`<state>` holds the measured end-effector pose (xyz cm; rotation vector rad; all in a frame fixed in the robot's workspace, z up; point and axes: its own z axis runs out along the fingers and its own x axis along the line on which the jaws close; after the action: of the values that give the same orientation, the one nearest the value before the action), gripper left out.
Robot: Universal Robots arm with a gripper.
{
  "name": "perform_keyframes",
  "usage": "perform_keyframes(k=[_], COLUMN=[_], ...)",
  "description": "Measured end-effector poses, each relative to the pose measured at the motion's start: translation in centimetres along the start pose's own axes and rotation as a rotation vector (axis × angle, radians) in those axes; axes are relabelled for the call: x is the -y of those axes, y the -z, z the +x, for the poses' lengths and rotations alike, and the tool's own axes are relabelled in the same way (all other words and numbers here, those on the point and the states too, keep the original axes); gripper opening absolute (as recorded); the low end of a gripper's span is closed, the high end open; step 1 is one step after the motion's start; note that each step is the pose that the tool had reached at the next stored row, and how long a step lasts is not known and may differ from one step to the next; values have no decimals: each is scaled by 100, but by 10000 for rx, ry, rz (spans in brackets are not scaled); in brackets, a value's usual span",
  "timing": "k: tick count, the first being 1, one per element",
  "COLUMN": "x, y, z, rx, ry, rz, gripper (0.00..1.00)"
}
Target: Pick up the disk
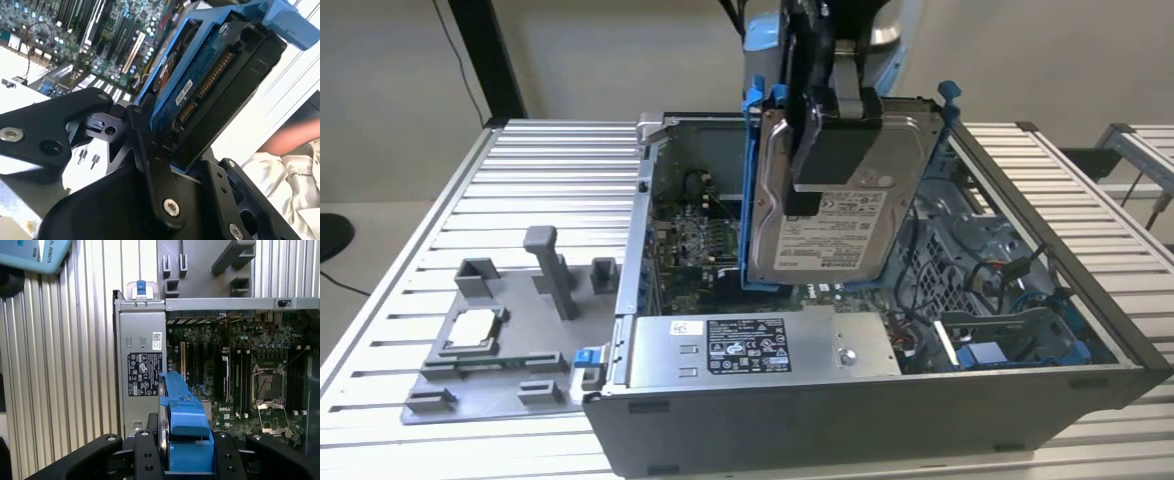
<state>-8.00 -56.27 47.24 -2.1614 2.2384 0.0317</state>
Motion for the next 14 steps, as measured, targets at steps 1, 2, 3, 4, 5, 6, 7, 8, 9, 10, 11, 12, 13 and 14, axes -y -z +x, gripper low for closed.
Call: perform_keyframes(k=[1,2,3,4,5,6,7,8,9,10,11,12,13,14], x=[45,90,136,181,226,271,315,362,400,444,486,533,574,616], y=[-1,-2,-2,-4,-5,-6,-6,-6,-7,-9,-10,-11,-11,-13], z=[0,0,0,1,3,5,7,10,12,16,20,25,30,35], rx=[0,0,0,0,2,1,-1,-3,-3,-1,-1,-1,-3,-1], ry=[0,0,0,0,0,-1,-1,-1,-1,-1,-1,-1,-2,-2], rz=[-4,-7,-11,-14,-17,-20,-23,-25,-27,-28,-30,-31,-33,-34], gripper=[0,0,0,0,0,0,0,0,0,0,0,0,0,0])
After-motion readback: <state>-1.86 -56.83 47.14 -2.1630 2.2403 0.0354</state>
